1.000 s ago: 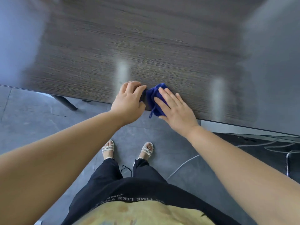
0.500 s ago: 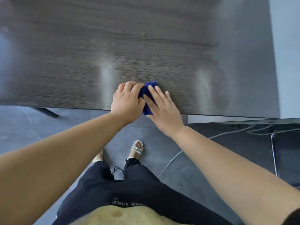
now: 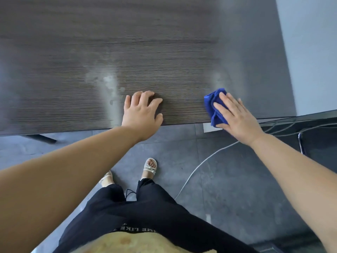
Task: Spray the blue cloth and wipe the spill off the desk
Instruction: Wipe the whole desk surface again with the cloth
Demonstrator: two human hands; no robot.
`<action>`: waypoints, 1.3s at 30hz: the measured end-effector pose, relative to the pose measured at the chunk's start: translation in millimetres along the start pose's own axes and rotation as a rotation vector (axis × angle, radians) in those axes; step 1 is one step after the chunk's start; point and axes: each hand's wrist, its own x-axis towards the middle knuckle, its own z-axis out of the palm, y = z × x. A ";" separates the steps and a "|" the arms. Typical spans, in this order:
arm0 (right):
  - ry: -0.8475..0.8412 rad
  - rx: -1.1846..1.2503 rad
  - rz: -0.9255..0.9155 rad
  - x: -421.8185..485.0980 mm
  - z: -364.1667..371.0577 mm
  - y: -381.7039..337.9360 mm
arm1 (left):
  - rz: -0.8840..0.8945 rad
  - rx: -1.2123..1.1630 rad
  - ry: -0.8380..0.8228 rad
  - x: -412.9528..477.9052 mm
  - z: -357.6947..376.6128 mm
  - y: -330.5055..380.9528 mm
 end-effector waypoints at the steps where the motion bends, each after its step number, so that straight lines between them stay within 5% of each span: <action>1: -0.001 0.017 0.029 0.2 1.5 -3.8 | 0.003 0.001 0.002 0.1 -0.7 -1.8; 10: 0.123 0.094 -0.194 83.4 15.2 -142.8 | -0.010 -0.130 0.024 4.0 -14.1 -17.5; 15: 0.100 0.030 -0.286 66.6 9.0 -97.5 | -0.052 -0.066 0.076 -14.6 -18.4 -53.7; 21: 0.053 0.000 -0.127 51.4 11.4 -85.6 | -0.251 -0.040 0.143 -44.7 -31.9 -123.3; 39: 0.072 0.028 -0.297 200.7 21.8 -360.8 | -0.646 -0.127 0.266 -154.5 -61.0 -337.4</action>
